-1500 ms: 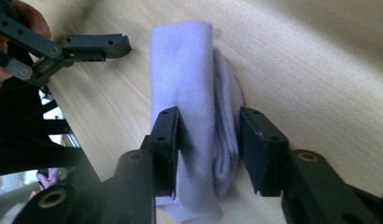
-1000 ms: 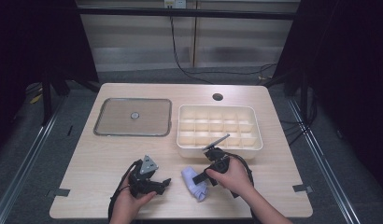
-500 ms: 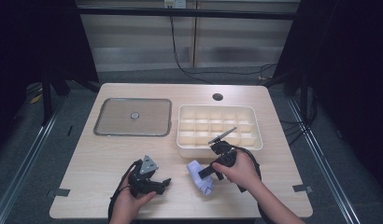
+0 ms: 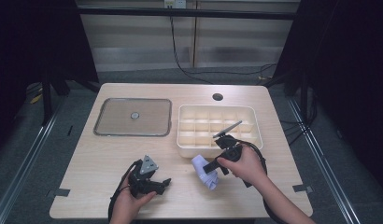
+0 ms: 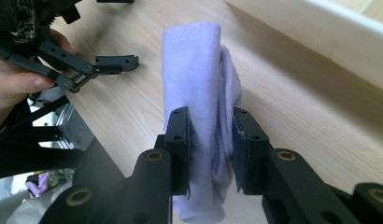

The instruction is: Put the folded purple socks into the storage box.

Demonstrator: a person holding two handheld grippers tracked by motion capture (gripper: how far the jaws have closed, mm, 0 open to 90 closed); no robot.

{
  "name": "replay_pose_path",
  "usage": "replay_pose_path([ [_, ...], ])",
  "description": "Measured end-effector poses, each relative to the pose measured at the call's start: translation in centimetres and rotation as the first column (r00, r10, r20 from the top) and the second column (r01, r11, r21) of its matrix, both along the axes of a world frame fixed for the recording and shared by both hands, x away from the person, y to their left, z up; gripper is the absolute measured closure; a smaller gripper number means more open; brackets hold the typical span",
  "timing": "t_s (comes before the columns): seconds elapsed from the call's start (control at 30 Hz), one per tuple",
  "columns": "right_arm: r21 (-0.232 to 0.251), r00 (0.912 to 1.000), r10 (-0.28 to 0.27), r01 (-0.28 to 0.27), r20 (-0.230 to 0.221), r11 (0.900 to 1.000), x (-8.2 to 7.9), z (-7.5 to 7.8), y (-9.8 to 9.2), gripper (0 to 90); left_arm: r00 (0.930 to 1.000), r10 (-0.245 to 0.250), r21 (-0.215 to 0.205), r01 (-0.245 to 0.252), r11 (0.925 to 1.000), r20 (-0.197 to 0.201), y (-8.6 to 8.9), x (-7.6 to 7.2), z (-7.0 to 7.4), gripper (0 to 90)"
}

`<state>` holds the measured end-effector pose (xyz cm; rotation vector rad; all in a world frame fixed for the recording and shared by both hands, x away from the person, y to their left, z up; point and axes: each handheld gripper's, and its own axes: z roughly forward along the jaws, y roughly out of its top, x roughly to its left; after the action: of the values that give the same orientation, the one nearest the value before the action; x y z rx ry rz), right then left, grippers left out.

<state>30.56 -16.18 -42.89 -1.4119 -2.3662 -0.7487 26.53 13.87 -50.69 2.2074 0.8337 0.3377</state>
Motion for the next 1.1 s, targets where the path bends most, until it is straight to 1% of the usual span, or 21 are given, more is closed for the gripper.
replay_pose_path([
  [0.23, -0.014, 1.0, -0.005, 0.005, 0.004, 1.0, 0.2, 0.9, -0.6, 70.9, 1.0, 0.001, 0.0, -0.001, 1.0, -0.001, 0.0, 0.0, 0.0, 19.2],
  [0.27, -0.019, 1.0, 0.0, 0.0, 0.01, 1.0, 0.2, 1.0, -0.7, 70.9, 1.0, 0.0, 0.0, 0.0, 1.0, -0.001, 0.0, 0.0, 0.0, 19.2],
  [0.33, -0.025, 1.0, -0.003, 0.003, 0.005, 1.0, 0.3, 1.4, -0.9, 70.9, 1.0, 0.001, 0.001, -0.001, 1.0, -0.002, 0.0, 0.0, 0.0, 19.2],
  [0.37, -0.03, 0.9999, 0.004, -0.004, 0.01, 1.0, 0.4, 1.5, -1.0, 70.9, 1.0, 0.0, 0.0, 0.0, 1.0, -0.001, 0.0, 0.0, 0.0, 19.2],
  [0.5, -0.041, 1.0, -0.001, 0.001, 0.004, 0.999, 0.5, 2.2, -1.2, 70.9, 1.0, 0.0, 0.0, 0.0, 1.0, -0.001, 0.0, 0.0, 0.0, 19.2],
  [0.63, -0.054, 0.9999, -0.001, 0.001, 0.012, 0.999, 0.7, 2.8, -1.7, 70.9, 1.0, 0.0, -0.002, 0.0, 1.0, 0.001, 0.0, 0.0, 0.0, 19.2],
  [0.67, -0.055, 1.0, -0.004, 0.004, 0.004, 0.998, 0.8, 2.9, -1.8, 70.9, 1.0, 0.0, -0.001, 0.0, 1.0, 0.001, 0.0, 0.0, 0.0, 19.2],
  [0.73, -0.065, 0.9999, -0.004, 0.005, 0.009, 0.998, 0.9, 3.2, -2.1, 70.9, 1.0, -0.001, -0.002, 0.001, 1.0, 0.002, 0.0, 0.0, 0.0, 19.2],
  [0.77, -0.061, 0.9999, -0.005, 0.006, 0.011, 0.998, 1.0, 3.4, -2.3, 70.9, 1.0, 0.0, 0.0, 0.0, 1.0, -0.001, 0.0, 0.0, 0.0, 19.2],
  [0.9, -0.075, 0.9999, -0.012, 0.012, 0.01, 0.997, 1.2, 3.9, -2.7, 70.8, 1.0, 0.0, 0.0, 0.0, 1.0, 0.001, 0.0, 0.0, 0.0, 19.2],
  [0.97, -0.068, 0.9998, -0.012, 0.013, 0.016, 0.998, 1.3, 4.2, -3.0, 70.8, 1.0, 0.0, 0.001, 0.0, 1.0, -0.001, 0.0, 0.0, 0.0, 19.2],
  [1.1, -0.078, 0.9996, -0.015, 0.017, 0.024, 0.997, 1.5, 4.9, -3.2, 70.8, 1.0, 0.0, -0.001, 0.0, 1.0, 0.001, 0.0, 0.0, 0.0, 19.2],
])
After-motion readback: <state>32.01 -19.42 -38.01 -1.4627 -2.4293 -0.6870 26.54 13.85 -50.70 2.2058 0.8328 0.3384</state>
